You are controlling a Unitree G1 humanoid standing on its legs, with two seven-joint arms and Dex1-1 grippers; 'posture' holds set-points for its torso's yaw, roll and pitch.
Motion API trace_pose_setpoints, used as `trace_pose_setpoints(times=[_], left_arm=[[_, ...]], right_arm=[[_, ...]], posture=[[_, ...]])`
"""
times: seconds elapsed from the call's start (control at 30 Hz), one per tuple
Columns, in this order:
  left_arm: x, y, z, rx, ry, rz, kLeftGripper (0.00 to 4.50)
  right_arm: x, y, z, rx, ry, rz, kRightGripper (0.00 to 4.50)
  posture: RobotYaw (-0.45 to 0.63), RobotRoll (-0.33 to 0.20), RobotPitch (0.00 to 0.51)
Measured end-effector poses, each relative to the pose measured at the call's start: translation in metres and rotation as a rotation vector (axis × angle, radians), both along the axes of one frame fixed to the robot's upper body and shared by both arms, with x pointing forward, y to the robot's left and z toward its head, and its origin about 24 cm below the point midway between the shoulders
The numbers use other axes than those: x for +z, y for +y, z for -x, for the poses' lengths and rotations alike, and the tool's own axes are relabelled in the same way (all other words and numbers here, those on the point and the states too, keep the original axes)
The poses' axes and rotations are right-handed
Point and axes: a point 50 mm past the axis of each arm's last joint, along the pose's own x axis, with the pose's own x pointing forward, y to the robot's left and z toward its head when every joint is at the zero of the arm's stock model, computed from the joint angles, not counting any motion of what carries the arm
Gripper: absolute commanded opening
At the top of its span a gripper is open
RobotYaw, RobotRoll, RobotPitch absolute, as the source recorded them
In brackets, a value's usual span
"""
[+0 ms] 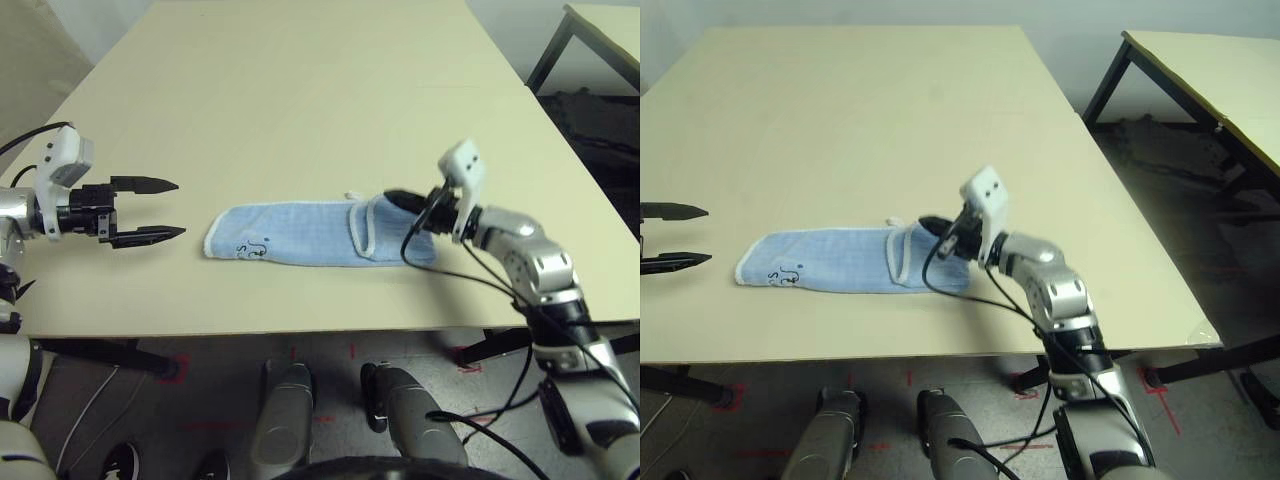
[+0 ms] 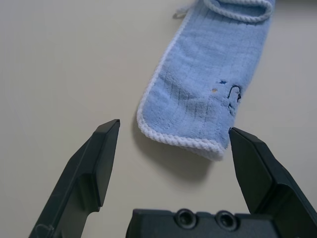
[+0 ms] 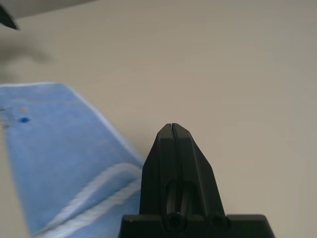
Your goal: Fold the towel and set it aside.
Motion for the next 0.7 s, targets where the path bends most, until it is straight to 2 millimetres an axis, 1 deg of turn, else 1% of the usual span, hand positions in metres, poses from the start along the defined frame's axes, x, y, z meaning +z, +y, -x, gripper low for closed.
trace_pose_setpoints(times=[0.07, 0.13, 0.23, 0.4, 0.53, 0.63, 0.7], left_arm=[[-0.001, -0.001, 0.0, -0.002, 0.001, 0.001, 4.5], [-0.001, -0.001, -0.001, -0.004, 0.0, 0.002, 4.5], [0.0, -0.002, -0.001, -0.004, -0.002, 0.003, 4.5], [0.0, -0.001, -0.001, -0.001, -0.006, 0.007, 4.5], [-0.001, 0.0, 0.0, 0.004, -0.007, 0.012, 4.5], [0.0, 0.001, 0.001, 0.006, -0.01, 0.014, 4.5], [0.0, 0.0, 0.0, 0.003, -0.011, 0.013, 4.5]], right_arm=[[-0.02, -0.004, -0.005, -0.028, 0.068, 0.026, 0.02], [-0.035, -0.006, -0.008, -0.045, 0.111, 0.054, 0.02], [-0.051, -0.008, -0.009, -0.046, 0.151, 0.091, 0.02], [-0.057, -0.008, -0.01, -0.041, 0.156, 0.102, 0.02], [-0.056, -0.005, -0.01, -0.036, 0.153, 0.088, 0.02], [-0.048, -0.005, -0.011, -0.03, 0.137, 0.07, 0.6], [-0.036, -0.01, -0.009, -0.006, 0.115, 0.056, 1.36]], posture=[[0.05, 0.0, 0.159], [0.06, 0.0, 0.159], [0.07, 0.0, 0.161], [0.07, 0.0, 0.161], [0.07, 0.0, 0.163], [0.07, 0.0, 0.164], [0.07, 0.0, 0.165]])
